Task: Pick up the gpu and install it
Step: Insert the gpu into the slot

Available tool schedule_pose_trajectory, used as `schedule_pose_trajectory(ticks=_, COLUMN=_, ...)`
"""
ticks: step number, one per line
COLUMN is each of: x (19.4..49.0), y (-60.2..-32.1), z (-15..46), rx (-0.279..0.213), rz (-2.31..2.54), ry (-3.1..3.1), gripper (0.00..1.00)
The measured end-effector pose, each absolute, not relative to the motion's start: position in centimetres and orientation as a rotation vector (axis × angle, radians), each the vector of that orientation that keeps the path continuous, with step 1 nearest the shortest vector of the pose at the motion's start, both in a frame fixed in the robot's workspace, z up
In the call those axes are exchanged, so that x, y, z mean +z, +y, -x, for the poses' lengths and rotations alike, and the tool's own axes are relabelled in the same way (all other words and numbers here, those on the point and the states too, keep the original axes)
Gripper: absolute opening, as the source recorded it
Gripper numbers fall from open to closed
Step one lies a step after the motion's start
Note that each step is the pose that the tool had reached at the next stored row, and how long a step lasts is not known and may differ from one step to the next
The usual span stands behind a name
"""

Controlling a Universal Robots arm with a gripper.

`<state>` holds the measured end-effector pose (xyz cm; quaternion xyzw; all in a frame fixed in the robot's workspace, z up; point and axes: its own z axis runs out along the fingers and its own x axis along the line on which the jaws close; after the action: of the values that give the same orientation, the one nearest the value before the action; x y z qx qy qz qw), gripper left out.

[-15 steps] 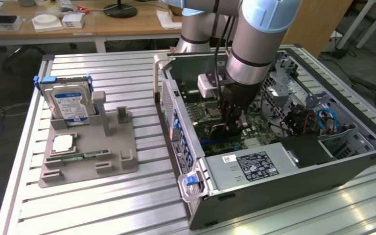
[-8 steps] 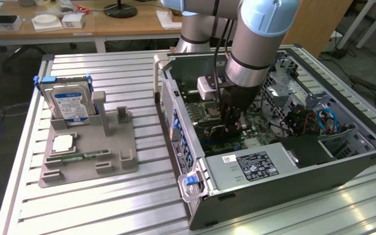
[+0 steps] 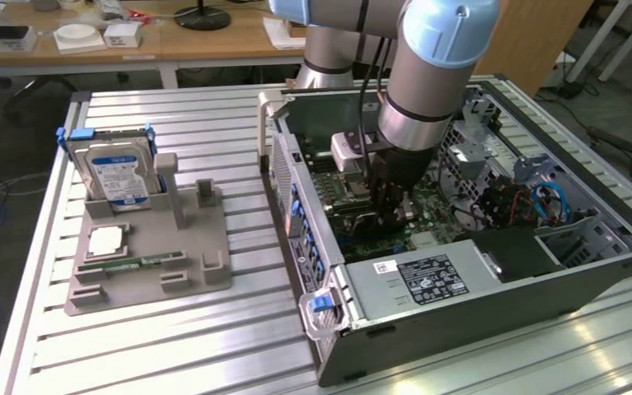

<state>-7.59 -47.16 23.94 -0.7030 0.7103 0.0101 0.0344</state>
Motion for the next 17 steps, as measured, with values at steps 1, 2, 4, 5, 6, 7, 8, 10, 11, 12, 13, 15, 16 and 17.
schedule_pose_trajectory(ticks=1, x=23.88, y=-47.15, z=7.60, rx=0.031, rz=2.161, ry=2.184, gripper=0.25)
schedule_pose_trajectory(ticks=2, x=23.87, y=-47.15, z=7.59, rx=0.031, rz=2.161, ry=2.184, gripper=0.25)
schedule_pose_trajectory(ticks=4, x=23.87, y=-47.15, z=7.59, rx=0.031, rz=2.161, ry=2.184, gripper=0.25)
schedule_pose_trajectory(ticks=5, x=23.86, y=-47.15, z=7.59, rx=0.031, rz=2.161, ry=2.184, gripper=0.25)
schedule_pose_trajectory(ticks=6, x=23.86, y=-47.15, z=7.59, rx=0.031, rz=2.161, ry=2.184, gripper=0.25)
schedule_pose_trajectory(ticks=7, x=23.86, y=-47.15, z=7.59, rx=0.031, rz=2.161, ry=2.184, gripper=0.25)
schedule_pose_trajectory(ticks=8, x=23.86, y=-47.15, z=7.59, rx=0.031, rz=2.161, ry=2.184, gripper=0.25)
schedule_pose_trajectory(ticks=10, x=23.85, y=-47.15, z=7.59, rx=0.031, rz=2.161, ry=2.184, gripper=0.25)
schedule_pose_trajectory(ticks=11, x=23.85, y=-47.15, z=7.59, rx=0.031, rz=2.161, ry=2.184, gripper=0.25)
schedule_pose_trajectory(ticks=12, x=23.85, y=-47.15, z=7.59, rx=0.031, rz=2.161, ry=2.184, gripper=0.25)
schedule_pose_trajectory(ticks=13, x=23.86, y=-47.15, z=7.59, rx=0.031, rz=2.161, ry=2.184, gripper=0.25)
schedule_pose_trajectory(ticks=15, x=23.85, y=-47.15, z=7.59, rx=0.031, rz=2.161, ry=2.184, gripper=0.25)
schedule_pose_trajectory(ticks=16, x=23.85, y=-47.14, z=7.60, rx=0.031, rz=2.161, ry=2.184, gripper=0.25)
schedule_pose_trajectory(ticks=17, x=23.85, y=-47.15, z=7.59, rx=0.031, rz=2.161, ry=2.184, gripper=0.25)
